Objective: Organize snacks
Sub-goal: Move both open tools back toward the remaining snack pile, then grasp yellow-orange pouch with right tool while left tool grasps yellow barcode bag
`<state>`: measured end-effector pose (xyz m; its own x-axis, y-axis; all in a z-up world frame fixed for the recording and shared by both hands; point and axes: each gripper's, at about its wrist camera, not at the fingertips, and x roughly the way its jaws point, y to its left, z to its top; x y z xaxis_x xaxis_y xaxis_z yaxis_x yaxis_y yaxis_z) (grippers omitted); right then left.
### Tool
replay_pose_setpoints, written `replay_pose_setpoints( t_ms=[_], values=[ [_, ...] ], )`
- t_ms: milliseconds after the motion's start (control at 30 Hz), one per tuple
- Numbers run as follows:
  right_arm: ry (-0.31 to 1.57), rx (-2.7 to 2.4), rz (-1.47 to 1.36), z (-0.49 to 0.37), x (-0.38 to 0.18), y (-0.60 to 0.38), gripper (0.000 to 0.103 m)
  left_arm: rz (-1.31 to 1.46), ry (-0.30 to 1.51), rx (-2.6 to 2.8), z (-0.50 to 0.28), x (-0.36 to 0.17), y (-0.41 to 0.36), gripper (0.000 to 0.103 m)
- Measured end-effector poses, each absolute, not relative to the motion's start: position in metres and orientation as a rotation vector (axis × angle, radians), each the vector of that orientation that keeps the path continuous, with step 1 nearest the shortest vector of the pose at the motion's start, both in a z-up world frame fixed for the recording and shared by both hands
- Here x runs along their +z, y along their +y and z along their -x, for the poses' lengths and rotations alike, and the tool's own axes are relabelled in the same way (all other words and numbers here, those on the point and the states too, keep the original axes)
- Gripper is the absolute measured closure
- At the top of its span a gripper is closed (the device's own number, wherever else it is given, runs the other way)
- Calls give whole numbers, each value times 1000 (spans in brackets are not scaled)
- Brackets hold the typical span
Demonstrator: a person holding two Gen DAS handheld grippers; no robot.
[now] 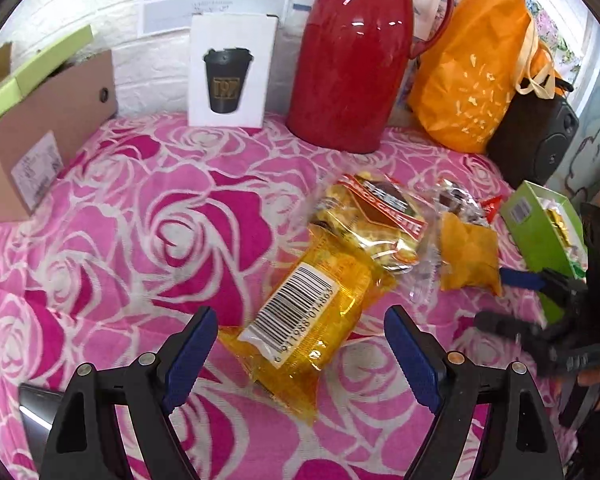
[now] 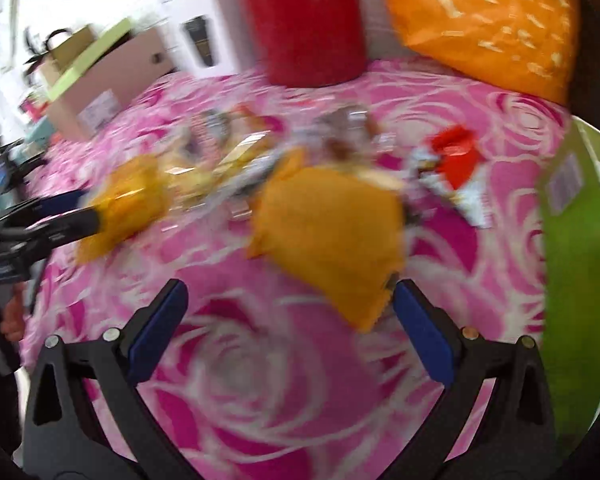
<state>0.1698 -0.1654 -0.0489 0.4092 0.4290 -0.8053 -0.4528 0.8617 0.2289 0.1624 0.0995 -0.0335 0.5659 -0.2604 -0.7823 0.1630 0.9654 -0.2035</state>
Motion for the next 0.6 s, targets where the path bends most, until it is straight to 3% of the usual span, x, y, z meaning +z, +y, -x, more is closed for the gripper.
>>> replay_pose_setpoints(
  t_ms=[133,467,567,600],
  values=[
    [971,754,14,-145,-33,-158,1,150,953,-355,-152,-33,90,17],
    [877,543,254,-185,-37,-150,1,122,944,-298,-159,-33,82,19],
    [951,532,264,-184,-53,-148,23,110,960,-303,-161,-36,84,31],
    [958,524,258,-183,-53,-149,24,103,965,-300,-161,-37,84,36]
  ],
)
